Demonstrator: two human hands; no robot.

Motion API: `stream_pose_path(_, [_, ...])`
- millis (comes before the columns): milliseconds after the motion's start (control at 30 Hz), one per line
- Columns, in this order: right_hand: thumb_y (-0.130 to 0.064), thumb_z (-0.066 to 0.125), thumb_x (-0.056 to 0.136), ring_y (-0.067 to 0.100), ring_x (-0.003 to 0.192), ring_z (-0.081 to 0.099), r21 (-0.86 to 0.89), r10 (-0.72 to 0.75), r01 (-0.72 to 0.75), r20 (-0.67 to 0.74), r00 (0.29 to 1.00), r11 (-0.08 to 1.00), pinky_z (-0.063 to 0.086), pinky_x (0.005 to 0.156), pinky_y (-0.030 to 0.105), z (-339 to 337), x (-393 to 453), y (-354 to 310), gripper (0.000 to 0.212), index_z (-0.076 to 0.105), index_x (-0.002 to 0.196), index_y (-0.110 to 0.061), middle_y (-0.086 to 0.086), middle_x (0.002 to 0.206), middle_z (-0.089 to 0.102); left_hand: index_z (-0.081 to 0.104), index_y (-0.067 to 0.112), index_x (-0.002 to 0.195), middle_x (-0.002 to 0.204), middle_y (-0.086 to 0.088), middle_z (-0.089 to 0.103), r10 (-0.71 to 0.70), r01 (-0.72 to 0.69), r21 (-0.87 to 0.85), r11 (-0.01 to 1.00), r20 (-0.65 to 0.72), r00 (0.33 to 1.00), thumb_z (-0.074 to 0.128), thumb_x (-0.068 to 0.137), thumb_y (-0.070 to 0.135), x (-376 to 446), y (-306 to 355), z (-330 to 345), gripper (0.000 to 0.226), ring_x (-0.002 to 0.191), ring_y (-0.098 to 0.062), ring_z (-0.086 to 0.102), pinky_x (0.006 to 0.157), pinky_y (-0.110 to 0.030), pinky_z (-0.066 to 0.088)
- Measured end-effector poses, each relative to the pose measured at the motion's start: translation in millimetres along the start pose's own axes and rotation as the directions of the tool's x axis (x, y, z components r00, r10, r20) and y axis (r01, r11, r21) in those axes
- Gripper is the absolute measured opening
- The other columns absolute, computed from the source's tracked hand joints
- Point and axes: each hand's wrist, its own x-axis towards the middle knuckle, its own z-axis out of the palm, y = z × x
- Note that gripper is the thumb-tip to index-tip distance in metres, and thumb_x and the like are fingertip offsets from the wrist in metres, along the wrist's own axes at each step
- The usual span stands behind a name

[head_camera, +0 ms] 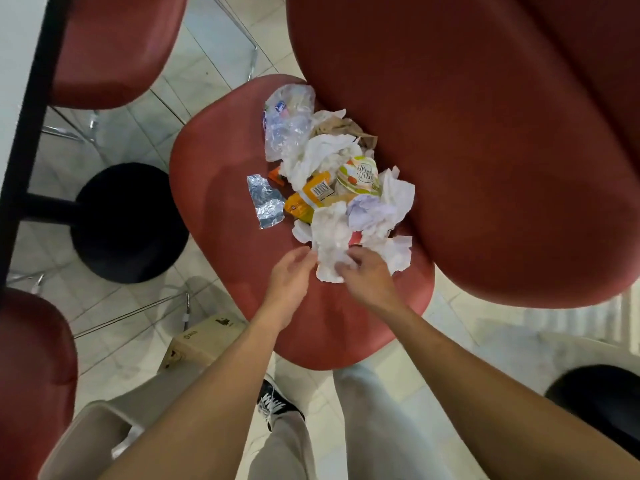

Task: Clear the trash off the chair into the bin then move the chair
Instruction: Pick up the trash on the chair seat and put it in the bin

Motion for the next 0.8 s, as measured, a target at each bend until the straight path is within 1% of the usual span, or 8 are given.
stream_pose_path(100, [-0.007, 0.060, 0.081, 0.002, 0.063, 0.053, 0.222, 0.016, -0.070, 0.238, 0.971, 0.972, 0.041, 0.064, 0.019, 17.2, -24.1, -17.2, 0.021, 0.061, 0.070, -0.024, -0.010, 0.068, 0.058, 0.059, 0.032, 0.120, 0.116, 0.006, 0.066, -0.135, 0.145, -0.194, 0.970, 0.063, 0.989, 0.055, 0.091, 0.051, -0.2, 1.2, 0.5, 0.035, 0.105, -0.017, 0.064, 0.078, -0.036, 0.054])
stream_pose_path(167, [-0.006, 0.058, 0.076, 0.009, 0.071, 0.058, 0.358, 0.041, -0.184, 0.373, 0.927, 0.916, 0.047, 0.072, 0.027, 31.7, -33.6, -22.1, 0.019, 0.061, 0.069, -0.023, -0.005, 0.070, 0.060, 0.061, 0.029, 0.124, 0.115, 0.002, 0.067, -0.150, 0.157, -0.240, 0.958, 0.048, 0.988, 0.059, 0.088, 0.052, 1.1, -2.7, -2.3, 0.043, 0.103, -0.018, 0.065, 0.074, -0.032, 0.054])
stream_pose_path(300, [-0.001, 0.054, 0.083, 0.015, 0.082, 0.058, 0.407, 0.004, -0.238, 0.499, 0.867, 0.882, 0.049, 0.079, 0.030, 42.4, -37.7, -27.4, 0.022, 0.059, 0.071, -0.020, 0.002, 0.078, 0.060, 0.068, 0.017, 0.100, 0.089, -0.004, 0.071, -0.107, 0.077, -0.232, 0.970, -0.120, 0.987, 0.065, 0.088, 0.035, -0.4, -8.2, -12.4, 0.022, 0.081, -0.018, 0.067, 0.067, -0.029, 0.052])
stream_pose_path(400, [-0.013, 0.061, 0.087, 0.007, 0.083, 0.061, 0.256, 0.012, -0.190, 0.567, 0.823, 0.948, 0.050, 0.077, 0.024, 35.2, -27.8, -24.5, 0.017, 0.068, 0.088, -0.028, -0.004, 0.087, 0.067, 0.065, 0.018, 0.083, 0.077, -0.003, 0.068, -0.064, 0.024, -0.166, 0.986, -0.239, 0.969, 0.062, 0.091, 0.033, 2.8, -14.2, -23.5, 0.017, 0.069, -0.018, 0.064, 0.060, -0.028, 0.050])
stream_pose_path(500, [-0.015, 0.060, 0.086, 0.007, 0.071, 0.062, 0.101, 0.077, -0.104, 0.244, 0.967, 0.989, 0.049, 0.071, 0.024, 23.5, -2.2, -21.5, 0.017, 0.070, 0.097, -0.022, -0.006, 0.083, 0.067, 0.064, 0.019, 0.078, 0.077, -0.006, 0.067, -0.056, 0.022, -0.127, 0.992, -0.272, 0.961, 0.060, 0.092, 0.040, 6.5, -16.5, -32.1, 0.026, 0.069, -0.020, 0.064, 0.064, -0.034, 0.052])
stream_pose_path(600, [-0.013, 0.056, 0.087, 0.015, 0.087, 0.063, -0.182, -0.051, 0.052, 0.006, 0.999, 0.982, 0.051, 0.082, 0.033, 8.1, 30.1, -22.6, 0.031, 0.063, 0.115, -0.021, -0.002, 0.105, 0.064, 0.063, 0.019, 0.079, 0.078, -0.005, 0.067, -0.021, 0.009, -0.046, 0.999, -0.285, 0.958, 0.055, 0.094, 0.044, 8.6, -19.0, -38.5, 0.030, 0.073, -0.022, 0.065, 0.070, -0.037, 0.054])
stream_pose_path(700, [-0.021, 0.064, 0.085, 0.025, 0.120, 0.051, -0.537, -0.219, 0.265, 0.150, 0.964, 0.801, 0.051, 0.086, 0.040, 4.7, 58.9, -26.1, 0.064, 0.037, 0.143, -0.029, 0.004, 0.143, 0.037, 0.063, 0.017, 0.081, 0.079, -0.008, 0.068, 0.029, -0.028, 0.005, 1.000, -0.280, 0.960, 0.051, 0.095, 0.046, 8.5, -22.0, -44.6, 0.035, 0.076, -0.024, 0.066, 0.073, -0.040, 0.054])
stream_pose_path(800, [-0.027, 0.073, 0.079, 0.034, 0.128, 0.040, -0.776, -0.204, 0.322, 0.250, 0.947, 0.542, 0.051, 0.072, 0.040, 16.9, 82.6, -24.4, 0.092, 0.014, 0.149, -0.038, 0.011, 0.149, 0.019, 0.063, 0.014, 0.081, 0.077, -0.005, 0.064, 0.058, -0.049, 0.040, 0.998, -0.287, 0.956, 0.049, 0.095, 0.046, 9.6, -28.3, -53.5, 0.037, 0.074, -0.020, 0.062, 0.070, -0.036, 0.051])
